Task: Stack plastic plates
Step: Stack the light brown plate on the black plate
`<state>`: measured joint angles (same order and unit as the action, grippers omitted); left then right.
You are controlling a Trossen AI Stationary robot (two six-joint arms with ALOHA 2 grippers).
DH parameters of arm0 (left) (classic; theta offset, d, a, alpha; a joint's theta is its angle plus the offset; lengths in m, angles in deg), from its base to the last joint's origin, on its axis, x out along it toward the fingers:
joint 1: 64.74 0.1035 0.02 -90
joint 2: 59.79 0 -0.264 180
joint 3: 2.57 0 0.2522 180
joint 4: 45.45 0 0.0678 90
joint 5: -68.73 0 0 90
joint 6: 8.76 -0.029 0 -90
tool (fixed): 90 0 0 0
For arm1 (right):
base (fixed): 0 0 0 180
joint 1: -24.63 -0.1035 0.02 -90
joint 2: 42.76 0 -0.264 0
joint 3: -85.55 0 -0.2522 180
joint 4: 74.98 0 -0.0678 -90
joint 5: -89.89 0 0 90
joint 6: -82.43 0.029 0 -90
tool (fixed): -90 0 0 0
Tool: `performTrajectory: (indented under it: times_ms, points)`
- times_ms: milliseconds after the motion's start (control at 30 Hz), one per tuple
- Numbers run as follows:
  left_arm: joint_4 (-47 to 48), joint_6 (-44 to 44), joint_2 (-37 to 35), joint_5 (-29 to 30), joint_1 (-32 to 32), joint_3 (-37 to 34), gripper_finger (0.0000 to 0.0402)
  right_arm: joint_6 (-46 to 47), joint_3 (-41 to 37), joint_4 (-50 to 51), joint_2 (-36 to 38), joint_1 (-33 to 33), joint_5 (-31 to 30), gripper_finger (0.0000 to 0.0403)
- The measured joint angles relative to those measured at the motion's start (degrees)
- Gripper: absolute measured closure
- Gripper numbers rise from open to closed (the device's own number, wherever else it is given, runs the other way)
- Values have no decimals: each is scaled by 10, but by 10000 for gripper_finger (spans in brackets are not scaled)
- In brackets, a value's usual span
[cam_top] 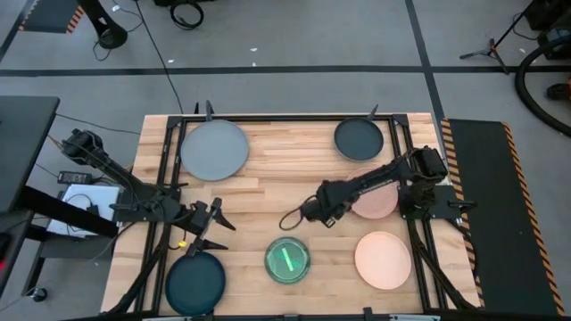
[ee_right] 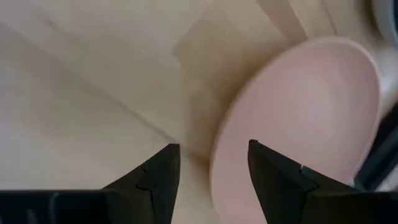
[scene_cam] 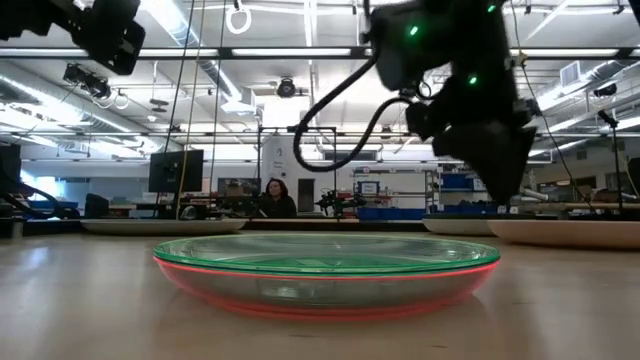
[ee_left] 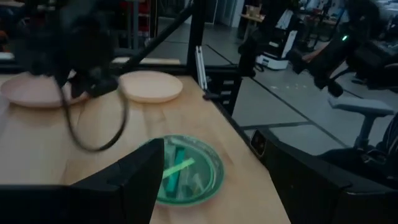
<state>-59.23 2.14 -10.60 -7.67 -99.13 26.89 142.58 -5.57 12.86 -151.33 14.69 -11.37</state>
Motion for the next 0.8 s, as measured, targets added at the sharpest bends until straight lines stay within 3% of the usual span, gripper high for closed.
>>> performTrajectory:
  times_ms: [200, 333, 800]
  points:
    - [44, -15, 0, 1, 0, 8, 118, -61, -61, -89, 0, 52, 29, 209]
    - [56, -17, 0, 20, 11, 8, 118, -57, -93, -81, 0, 71, 30, 209]
    - [56, -25, 0, 23, 76, 8, 118, -59, -112, -112, 0, 55, 49, 209]
